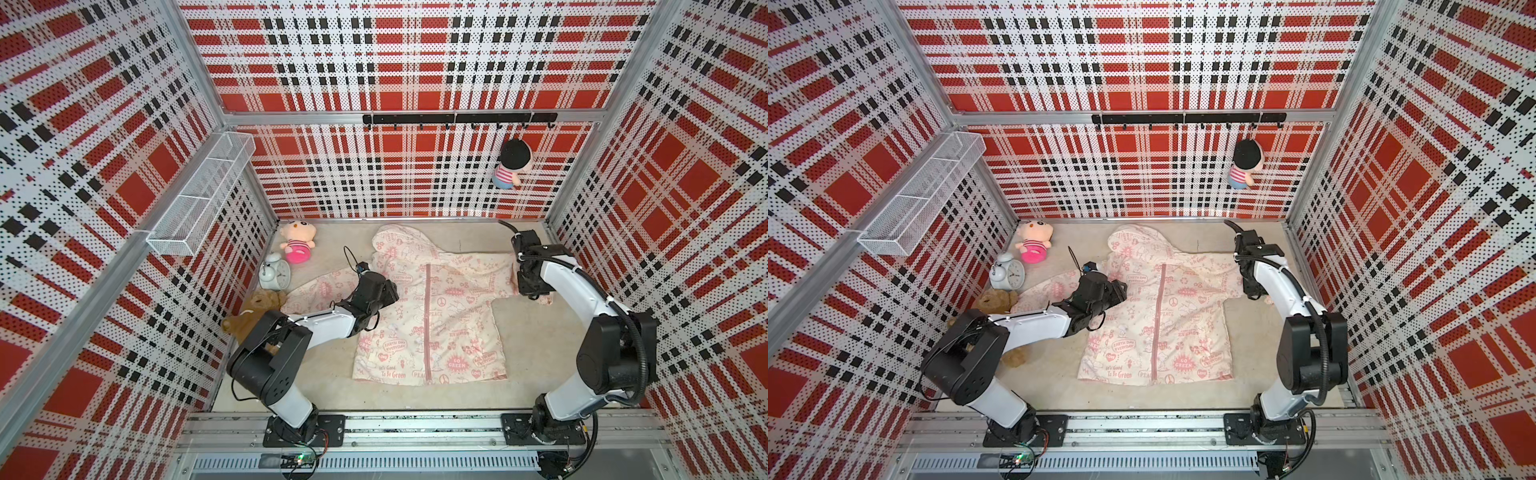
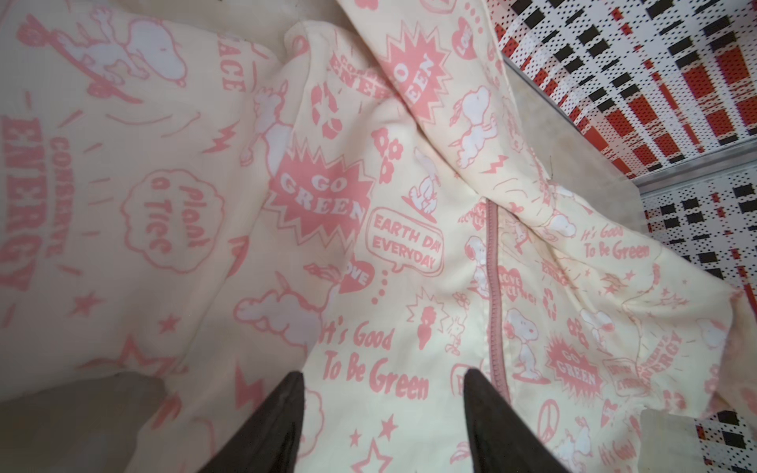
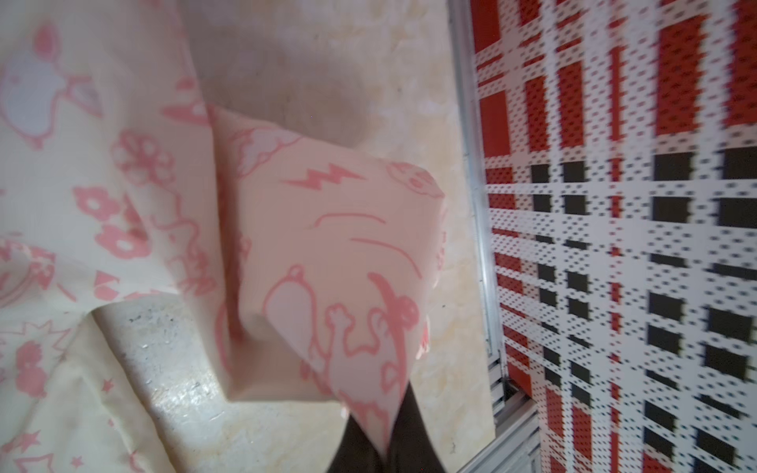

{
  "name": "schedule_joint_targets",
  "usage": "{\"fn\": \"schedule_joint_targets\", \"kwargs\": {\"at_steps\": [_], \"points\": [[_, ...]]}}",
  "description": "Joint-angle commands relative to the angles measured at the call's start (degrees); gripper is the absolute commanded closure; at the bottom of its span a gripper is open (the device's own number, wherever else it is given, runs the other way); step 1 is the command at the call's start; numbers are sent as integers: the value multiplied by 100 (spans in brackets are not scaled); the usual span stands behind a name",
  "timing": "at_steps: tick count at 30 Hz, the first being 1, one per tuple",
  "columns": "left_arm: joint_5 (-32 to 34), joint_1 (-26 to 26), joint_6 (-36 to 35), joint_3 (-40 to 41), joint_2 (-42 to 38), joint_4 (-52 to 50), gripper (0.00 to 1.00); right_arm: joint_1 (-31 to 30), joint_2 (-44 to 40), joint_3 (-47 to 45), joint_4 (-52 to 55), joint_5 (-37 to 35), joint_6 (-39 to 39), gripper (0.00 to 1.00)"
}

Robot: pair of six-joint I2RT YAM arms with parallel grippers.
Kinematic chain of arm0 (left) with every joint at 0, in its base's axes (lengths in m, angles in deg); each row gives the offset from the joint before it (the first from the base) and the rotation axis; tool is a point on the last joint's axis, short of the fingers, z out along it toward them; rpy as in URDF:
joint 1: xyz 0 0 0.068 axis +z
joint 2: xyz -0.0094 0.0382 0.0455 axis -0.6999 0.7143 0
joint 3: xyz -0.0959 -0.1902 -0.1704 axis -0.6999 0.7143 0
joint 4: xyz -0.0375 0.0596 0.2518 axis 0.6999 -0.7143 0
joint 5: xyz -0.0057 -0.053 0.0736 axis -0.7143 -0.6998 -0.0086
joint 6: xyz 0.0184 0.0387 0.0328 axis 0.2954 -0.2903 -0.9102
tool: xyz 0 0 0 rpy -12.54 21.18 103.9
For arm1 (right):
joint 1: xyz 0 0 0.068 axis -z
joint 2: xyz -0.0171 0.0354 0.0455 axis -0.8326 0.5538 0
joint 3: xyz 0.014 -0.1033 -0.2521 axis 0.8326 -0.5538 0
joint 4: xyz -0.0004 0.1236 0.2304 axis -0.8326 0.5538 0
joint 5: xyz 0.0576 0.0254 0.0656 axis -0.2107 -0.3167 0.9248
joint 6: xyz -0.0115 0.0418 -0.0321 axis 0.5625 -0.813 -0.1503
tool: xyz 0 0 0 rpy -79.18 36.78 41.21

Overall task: Unzip the jacket
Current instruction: Flatten out the jacket at the center of the board.

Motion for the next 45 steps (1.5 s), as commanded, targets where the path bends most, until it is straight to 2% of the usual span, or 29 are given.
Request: {"fn": "schedule_joint_targets", "kwargs": {"at_steps": [1,3,6,7,8,9,12,16,19,22,25,28,33,36,40,45], "points": [[-12,72,43,20,68,226,37,171,-283,312,655,-572,203,100],[-44,108,34,3,76,232,37,433,-257,347,564,-520,383,100],[-98,175,-10,-113,110,147,37,1160,125,506,375,-195,617,99],[-112,192,-29,-162,111,111,36,1467,325,551,225,-152,637,79],[-125,215,-52,-211,111,85,36,1774,572,681,184,-39,576,49],[-129,231,-61,-246,109,52,36,1995,845,840,218,15,462,41],[-150,267,-133,-397,114,-39,35,2277,1596,1544,307,94,334,35],[-137,300,-240,-631,84,-209,34,2166,1502,1853,154,218,362,28],[-108,305,-274,-696,36,-214,33,2155,1196,1673,32,527,383,27],[-82,294,-313,-727,60,-96,33,1940,687,1123,-425,1501,557,29],[-153,312,-391,-930,293,-40,33,1386,449,774,-725,2500,652,34],[-151,312,-509,-1356,628,-164,33,690,493,618,-1048,2882,654,37],[-166,392,-448,-1855,1027,-243,32,-49,835,451,-1888,3791,344,32],[-200,514,-257,-2017,1254,-278,31,-624,1291,668,-1998,3865,275,30],[-376,680,-149,-1983,1450,-240,32,-1394,2001,999,-1967,3477,137,31],[-431,906,-284,-1931,1721,-509,31,-1707,2639,1163,-2139,3362,-114,32]]}}
